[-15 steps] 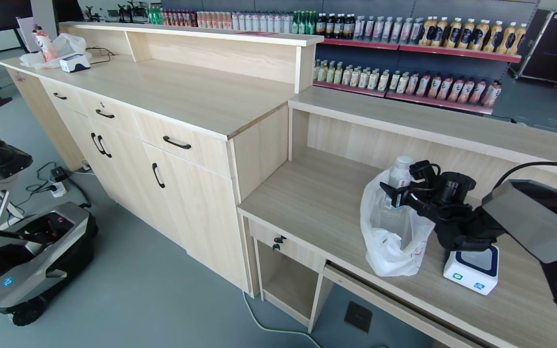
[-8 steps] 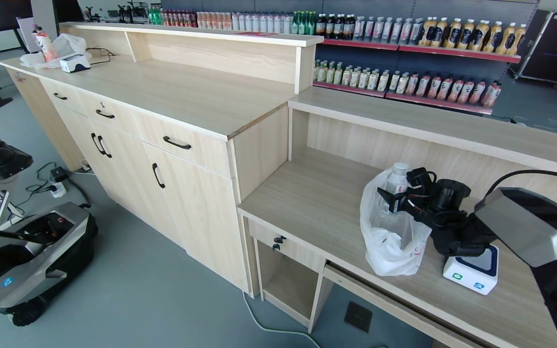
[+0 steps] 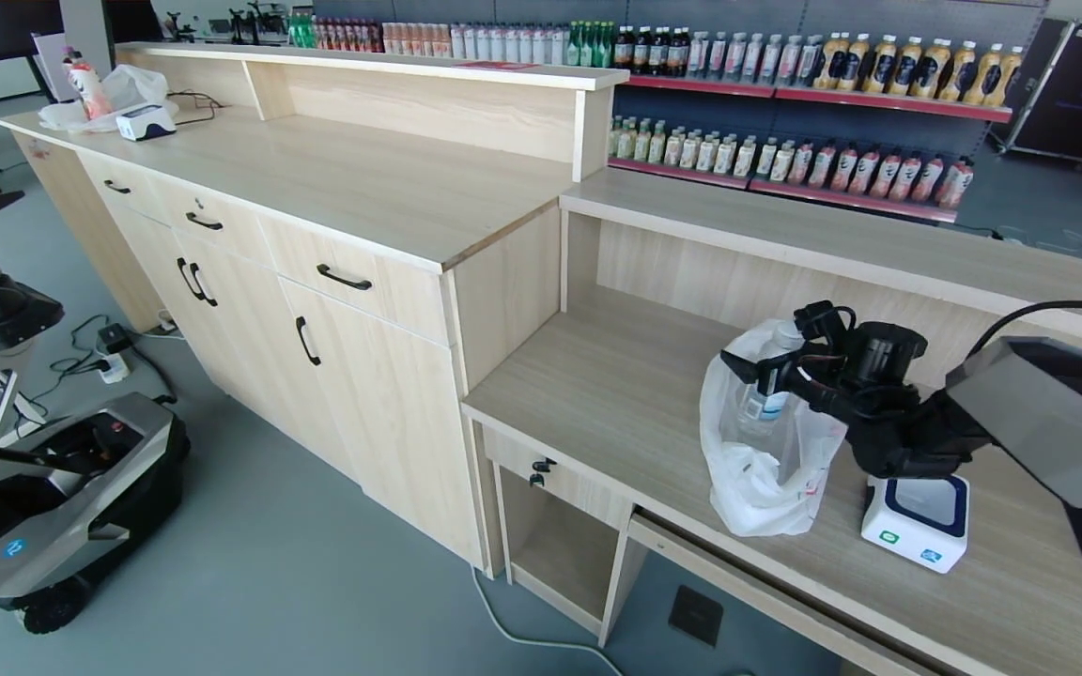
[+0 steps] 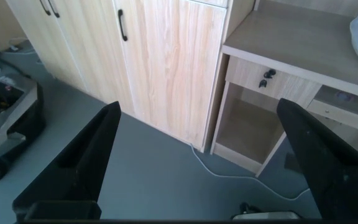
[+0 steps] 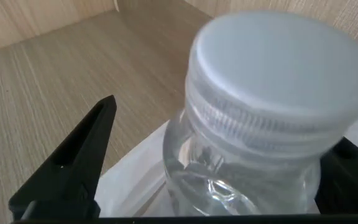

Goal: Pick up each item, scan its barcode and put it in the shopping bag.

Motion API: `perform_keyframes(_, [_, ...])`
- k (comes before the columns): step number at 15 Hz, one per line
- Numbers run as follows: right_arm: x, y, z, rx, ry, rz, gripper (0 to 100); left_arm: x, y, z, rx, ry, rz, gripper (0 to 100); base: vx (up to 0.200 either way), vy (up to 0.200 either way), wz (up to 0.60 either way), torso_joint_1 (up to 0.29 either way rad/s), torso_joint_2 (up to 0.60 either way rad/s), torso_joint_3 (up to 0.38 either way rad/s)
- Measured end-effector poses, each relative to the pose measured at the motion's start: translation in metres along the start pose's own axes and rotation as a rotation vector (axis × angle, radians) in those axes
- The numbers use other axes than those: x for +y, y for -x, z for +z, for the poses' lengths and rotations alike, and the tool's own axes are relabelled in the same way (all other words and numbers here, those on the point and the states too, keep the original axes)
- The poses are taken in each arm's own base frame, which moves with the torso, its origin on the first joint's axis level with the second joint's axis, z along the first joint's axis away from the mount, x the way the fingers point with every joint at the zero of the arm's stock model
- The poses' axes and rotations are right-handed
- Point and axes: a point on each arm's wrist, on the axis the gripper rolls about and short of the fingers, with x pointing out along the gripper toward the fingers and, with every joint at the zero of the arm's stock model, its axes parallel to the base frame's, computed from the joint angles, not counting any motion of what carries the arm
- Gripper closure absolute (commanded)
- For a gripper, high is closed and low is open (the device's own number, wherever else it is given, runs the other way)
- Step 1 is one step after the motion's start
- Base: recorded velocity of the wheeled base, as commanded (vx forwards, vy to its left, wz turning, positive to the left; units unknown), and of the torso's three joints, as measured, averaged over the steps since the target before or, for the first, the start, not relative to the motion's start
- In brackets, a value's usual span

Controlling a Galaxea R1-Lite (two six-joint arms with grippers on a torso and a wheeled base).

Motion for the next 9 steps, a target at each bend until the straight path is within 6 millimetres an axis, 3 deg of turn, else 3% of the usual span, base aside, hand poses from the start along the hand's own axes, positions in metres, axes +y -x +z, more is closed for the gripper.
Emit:
perform_keyframes(3, [0.011,0.036,0.040,0.018,0.028,0.001,0,0.000,0.000,0.000,0.000,0.000,0.000,0,0.000,0.000,0.00,0.000,0.00,0.000])
perform_keyframes(6, [0.021,0.096,0.072,0.060,0.091,-0.020,0,0.000,0.000,0.000,0.000,0.000,0.000,0,0.000,0.000,0.00,0.000,0.00,0.000])
perform_keyframes(9, [0.015,0.161,0.112,0.116,0.169,-0.161,0,0.000,0.000,0.000,0.000,0.000,0.000,0,0.000,0.000,-0.60,0.002,0.00,0.001])
